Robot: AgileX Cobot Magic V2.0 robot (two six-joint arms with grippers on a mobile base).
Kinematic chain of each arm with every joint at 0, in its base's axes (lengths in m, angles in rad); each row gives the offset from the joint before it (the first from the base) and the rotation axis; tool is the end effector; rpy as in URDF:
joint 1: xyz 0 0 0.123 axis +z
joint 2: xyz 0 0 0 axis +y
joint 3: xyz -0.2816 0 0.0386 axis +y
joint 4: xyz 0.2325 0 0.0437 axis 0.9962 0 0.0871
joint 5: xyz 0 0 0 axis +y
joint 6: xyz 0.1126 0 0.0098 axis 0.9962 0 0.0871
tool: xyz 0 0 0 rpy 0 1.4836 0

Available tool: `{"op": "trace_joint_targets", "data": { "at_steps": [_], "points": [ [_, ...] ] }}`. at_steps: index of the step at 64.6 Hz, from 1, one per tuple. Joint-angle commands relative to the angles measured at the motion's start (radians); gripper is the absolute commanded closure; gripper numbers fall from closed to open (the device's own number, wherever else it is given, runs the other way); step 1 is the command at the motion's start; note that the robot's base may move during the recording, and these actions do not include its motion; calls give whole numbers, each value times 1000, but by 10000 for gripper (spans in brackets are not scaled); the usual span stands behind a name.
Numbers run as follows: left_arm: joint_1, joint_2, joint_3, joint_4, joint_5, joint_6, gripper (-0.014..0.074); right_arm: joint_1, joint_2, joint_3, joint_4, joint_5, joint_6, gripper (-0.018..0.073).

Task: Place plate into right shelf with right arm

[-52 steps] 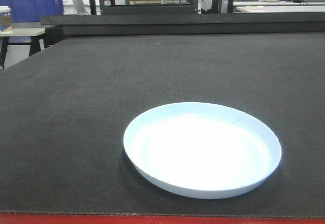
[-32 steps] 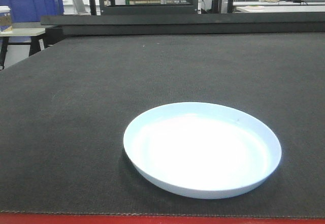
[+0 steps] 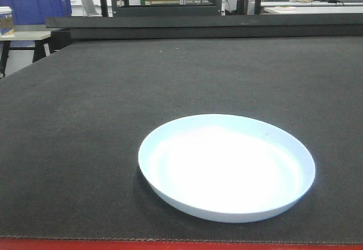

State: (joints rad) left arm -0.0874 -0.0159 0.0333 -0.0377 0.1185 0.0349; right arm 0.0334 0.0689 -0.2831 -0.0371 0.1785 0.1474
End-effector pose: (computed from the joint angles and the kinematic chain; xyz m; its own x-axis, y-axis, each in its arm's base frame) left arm 0.0636 -0.0061 0.1912 -0.0486 0.0017 -0.9988 0.0916 0.9958 -0.0027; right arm 0.0518 0.0010 0.2868 0.1189 0.1147 -0.9863 -0.0403 0.9930 0.1106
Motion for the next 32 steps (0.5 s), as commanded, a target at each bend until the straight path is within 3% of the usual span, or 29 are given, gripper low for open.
{"op": "trace_joint_targets", "data": {
  "at_steps": [1,7,18,24,32],
  "points": [
    [-5,-7,8,-4,-86,-3,643,16,123,-197,-10,131,4,505],
    [-5,-7,8,-4,-86,-3,643,56,272,-377,23,327,-45,505],
    [-5,-7,8,-4,-86,-3,643,153,569,-641,183,614,-271,505],
    [-5,-7,8,-4,-86,-3,643,211,738,-740,218,731,-296,505],
    [-5,-7,8,-4,-86,-3,643,284,910,-805,218,789,-296,505]
  ]
}}
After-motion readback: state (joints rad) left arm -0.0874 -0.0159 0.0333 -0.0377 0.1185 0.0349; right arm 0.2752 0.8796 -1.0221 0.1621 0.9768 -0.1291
